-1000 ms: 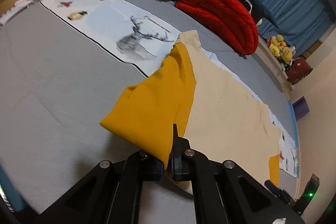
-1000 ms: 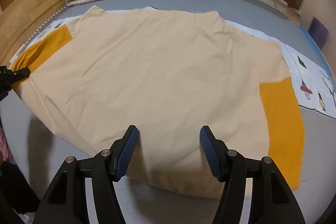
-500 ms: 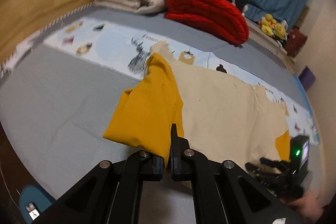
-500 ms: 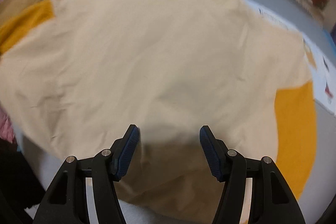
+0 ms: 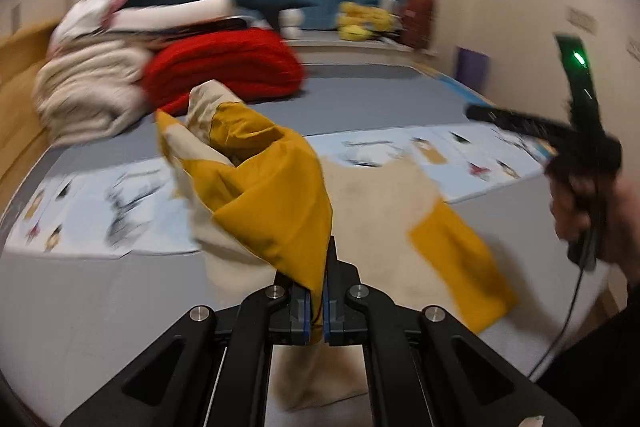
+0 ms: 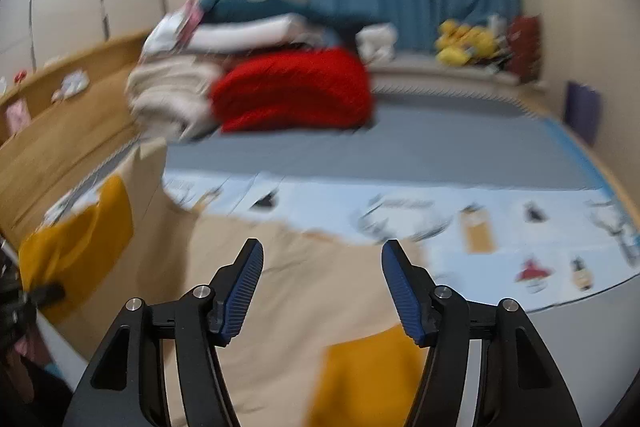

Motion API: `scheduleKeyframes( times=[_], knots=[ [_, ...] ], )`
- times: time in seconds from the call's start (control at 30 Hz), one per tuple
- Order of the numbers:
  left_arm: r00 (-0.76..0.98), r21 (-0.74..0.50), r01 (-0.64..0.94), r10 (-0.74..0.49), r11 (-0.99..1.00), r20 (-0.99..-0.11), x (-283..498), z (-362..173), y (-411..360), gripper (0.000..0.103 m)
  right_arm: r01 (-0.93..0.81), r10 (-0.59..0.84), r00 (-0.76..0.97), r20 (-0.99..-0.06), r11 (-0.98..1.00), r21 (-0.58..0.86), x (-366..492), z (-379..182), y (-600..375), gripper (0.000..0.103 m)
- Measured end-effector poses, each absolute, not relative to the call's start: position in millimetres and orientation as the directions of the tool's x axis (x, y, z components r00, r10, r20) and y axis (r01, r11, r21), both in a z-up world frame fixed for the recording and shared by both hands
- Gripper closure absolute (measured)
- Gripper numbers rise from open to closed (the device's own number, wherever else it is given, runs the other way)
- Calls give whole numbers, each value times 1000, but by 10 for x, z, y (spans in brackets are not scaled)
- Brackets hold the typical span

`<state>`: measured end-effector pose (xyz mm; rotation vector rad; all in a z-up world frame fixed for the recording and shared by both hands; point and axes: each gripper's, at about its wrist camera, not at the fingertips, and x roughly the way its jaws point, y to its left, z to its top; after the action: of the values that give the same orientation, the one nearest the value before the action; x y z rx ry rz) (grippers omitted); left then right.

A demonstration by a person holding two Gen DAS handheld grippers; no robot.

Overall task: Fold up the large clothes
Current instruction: 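Lift the yellow panel with the left tool and fold it over the jacket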

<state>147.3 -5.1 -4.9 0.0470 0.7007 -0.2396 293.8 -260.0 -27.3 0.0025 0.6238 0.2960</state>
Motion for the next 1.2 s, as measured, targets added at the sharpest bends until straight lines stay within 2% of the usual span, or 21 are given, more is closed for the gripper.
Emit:
scheduleKeyframes(
  times=[0.27, 0.4, 0.5, 0.57, 0.7, 0.8, 0.9, 1.1, 1.2],
  knots=[
    [598, -23, 474, -341, 880, -725, 1600, -461, -1719, 101, -70, 205, 763, -613, 969, 237, 2951, -321, -3853, 36],
    [506, -18, 582, -379, 813, -775, 1567, -898, -2356, 101, -55, 245, 713, -657, 954, 296, 3062, -467, -4174, 35],
    [421, -63, 633, -412, 771, -808, 1541, -1128, -2504, 101, -64, 301, 666, -683, 935, 350, 3044, -635, -4270, 35],
    [359, -104, 656, -430, 747, -828, 1543, -1214, -2476, 97, -81, 362, 618, -698, 912, 401, 3097, -758, -4213, 35],
    [282, -193, 665, -482, 722, -830, 1514, -1131, -2216, 80, -111, 420, 499, -758, 899, 424, 3180, -1067, -3932, 35],
    [275, -277, 664, -572, 695, -773, 1497, -846, -1738, 51, -97, 406, 439, -801, 908, 407, 3226, -1297, -3780, 35],
    [348, -226, 658, -556, 718, -755, 1533, -690, -1361, 49, -77, 439, 398, -806, 891, 447, 3256, -1446, -3672, 35],
    [515, -34, 526, -350, 850, -783, 2053, -814, -647, 49, -95, 416, 332, -846, 907, 409, 3310, -1628, -3334, 35],
    [535, -48, 417, -288, 908, -794, 2324, -945, -431, 50, -94, 378, 307, -873, 925, 368, 3306, -1732, -3190, 35]
  ],
)
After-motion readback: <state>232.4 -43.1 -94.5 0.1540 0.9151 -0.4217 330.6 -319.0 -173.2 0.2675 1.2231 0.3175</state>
